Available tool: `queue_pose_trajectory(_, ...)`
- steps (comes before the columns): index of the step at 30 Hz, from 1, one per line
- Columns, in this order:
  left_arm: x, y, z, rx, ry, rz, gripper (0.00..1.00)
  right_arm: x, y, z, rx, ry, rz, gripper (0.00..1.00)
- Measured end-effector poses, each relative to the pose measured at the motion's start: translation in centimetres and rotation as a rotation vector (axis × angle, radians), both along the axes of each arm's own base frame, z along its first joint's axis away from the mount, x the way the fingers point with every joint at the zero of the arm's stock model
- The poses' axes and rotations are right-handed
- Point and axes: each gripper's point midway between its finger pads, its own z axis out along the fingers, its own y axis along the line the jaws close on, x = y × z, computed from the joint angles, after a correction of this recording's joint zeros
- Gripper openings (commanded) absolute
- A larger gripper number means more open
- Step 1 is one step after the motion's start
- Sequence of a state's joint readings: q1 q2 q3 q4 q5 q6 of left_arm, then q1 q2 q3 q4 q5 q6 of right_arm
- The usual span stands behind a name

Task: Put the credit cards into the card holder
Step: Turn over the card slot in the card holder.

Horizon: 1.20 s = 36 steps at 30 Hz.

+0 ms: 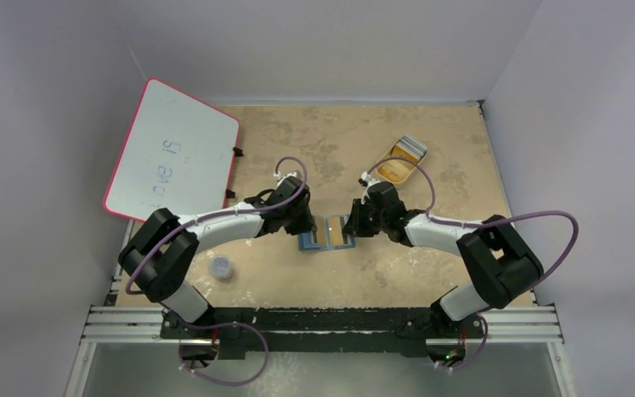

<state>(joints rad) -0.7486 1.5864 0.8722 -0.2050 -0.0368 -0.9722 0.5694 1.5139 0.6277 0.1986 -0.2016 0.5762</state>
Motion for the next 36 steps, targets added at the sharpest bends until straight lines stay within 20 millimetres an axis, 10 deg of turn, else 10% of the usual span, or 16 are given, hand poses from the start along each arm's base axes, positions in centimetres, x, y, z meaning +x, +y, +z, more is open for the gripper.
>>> queue_pose_trajectory(13, 0.0, -3.8, 2.6, -0.199, -0.010, -0.076, 0.36, 0.2, -0.3, 0.4, 0.007, -0.024, -0.015, 0.19)
queue_pose_trajectory(18, 0.5, -4.9, 3.5, -0.251, -0.032, -0.077, 0.37, 2.5, -3.6, 1.2, -0.014, -0.054, -0.122, 0.23)
queue_pose_trajectory(23, 0.5, -5.7, 3.0, -0.262, -0.036, -0.084, 0.38, 5.4, -8.0, 4.1, -0.061, -0.139, -0.247, 0.27)
queue_pose_trajectory(30, 0.8, -5.7, 2.1, -0.239, -0.036, -0.073, 0.39, 9.0, -8.7, 10.6, -0.073, -0.332, -0.241, 0.30)
queue_pose_trajectory(36, 1.8, -6.2, 1.3, -0.215, -0.037, -0.063, 0.40, 10.8, -9.9, 12.1, -0.119, -0.390, -0.231, 0.36)
